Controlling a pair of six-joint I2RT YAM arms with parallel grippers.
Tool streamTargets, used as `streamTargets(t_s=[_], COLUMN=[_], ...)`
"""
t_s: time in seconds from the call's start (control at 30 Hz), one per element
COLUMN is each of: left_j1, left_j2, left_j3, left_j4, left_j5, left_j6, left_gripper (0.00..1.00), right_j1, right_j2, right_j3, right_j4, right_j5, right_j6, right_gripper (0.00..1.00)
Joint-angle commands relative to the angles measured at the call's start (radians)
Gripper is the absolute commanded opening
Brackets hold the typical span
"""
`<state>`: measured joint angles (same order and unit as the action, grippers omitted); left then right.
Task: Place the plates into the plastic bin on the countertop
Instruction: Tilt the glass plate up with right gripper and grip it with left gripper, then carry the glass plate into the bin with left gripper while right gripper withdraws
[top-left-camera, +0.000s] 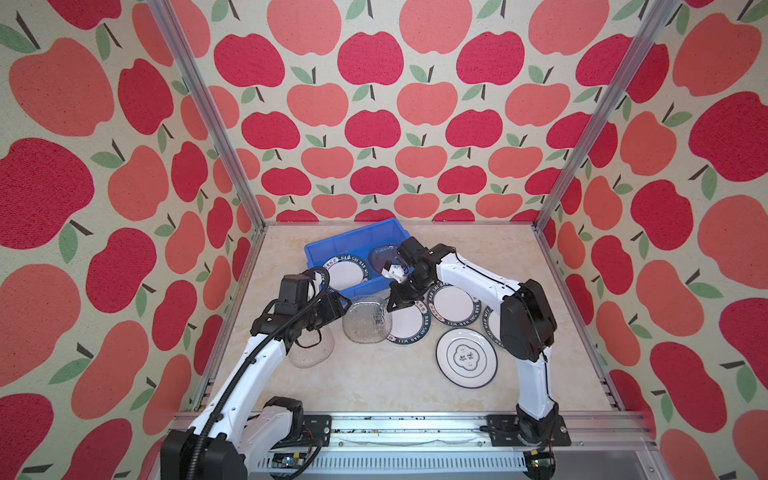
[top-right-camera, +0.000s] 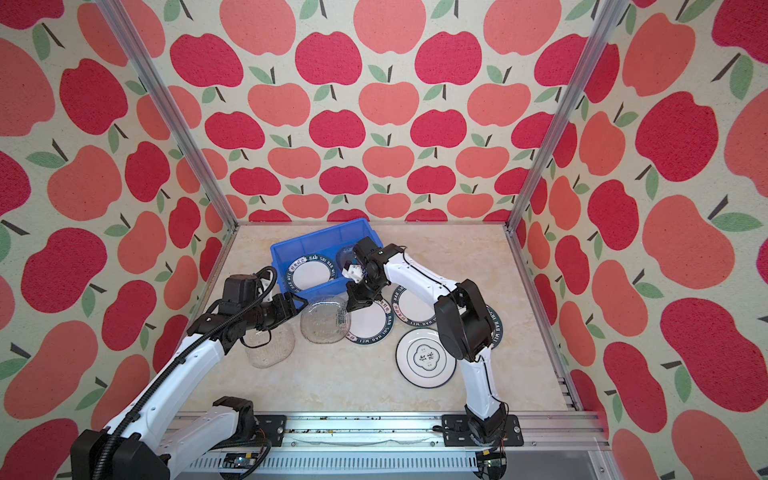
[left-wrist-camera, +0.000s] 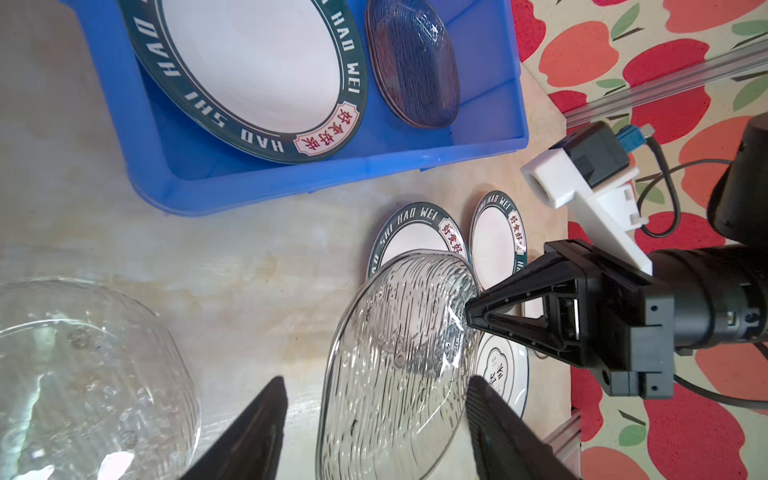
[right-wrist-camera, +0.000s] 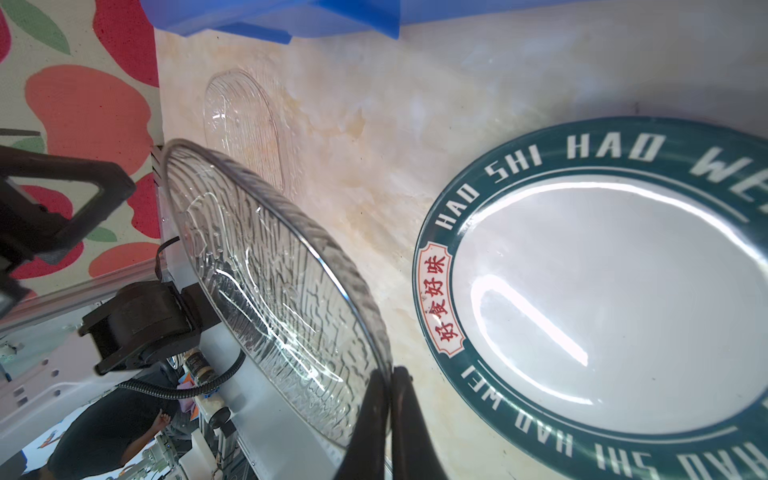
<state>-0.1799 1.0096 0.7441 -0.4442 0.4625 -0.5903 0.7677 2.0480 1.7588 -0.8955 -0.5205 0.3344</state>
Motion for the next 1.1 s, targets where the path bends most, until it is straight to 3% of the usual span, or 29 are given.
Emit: streamTargets(t_s=[0.0,0.17,0.3,0.6,0.97,1.0,1.07], left_j1=[0.013,0.044,0.068,0.094,0.094,0.094,0.094], left_j2=[0.017,0.042,0.073,0.159,0.224,0.226,0.232], left_j3=[0.036,0.037,0.046,0.065,0.094,0.1,0.112], left_j4=[0.012,0.031,0.024,0.056,0.068,0.063,0.054], left_j5=[0.031,0.05,0.055,0.096,0.095,0.087,0.069], left_j6=[0.026,0.037,0.041,0.046,0.044,0.047,0.049], left_gripper=[0.62,0.51,0.34,0.3,0.06,0.0,0.0], right_j1=[-0.004,-0.004,-0.005,-0.005,-0.008,-0.011,-0.021], right_j2=[-0.015,0.01,0.023,0.057,0.128,0.133,0.138], right_j3=[0.059,0.109,0.134,0.189,0.311,0.32,0.328], right_j4=[-0.046,-0.06,-0.066,-0.095,-0.155,-0.16,-0.163], right_j5=[0.01,-0.012,-0.02,-0.03,-0.031,-0.025,-0.014], right_j6=[0.0,0.003,0.009,0.004,0.001,0.003,0.008], right_gripper=[0.0,0.0,0.0,0.0,0.0,0.06,0.2])
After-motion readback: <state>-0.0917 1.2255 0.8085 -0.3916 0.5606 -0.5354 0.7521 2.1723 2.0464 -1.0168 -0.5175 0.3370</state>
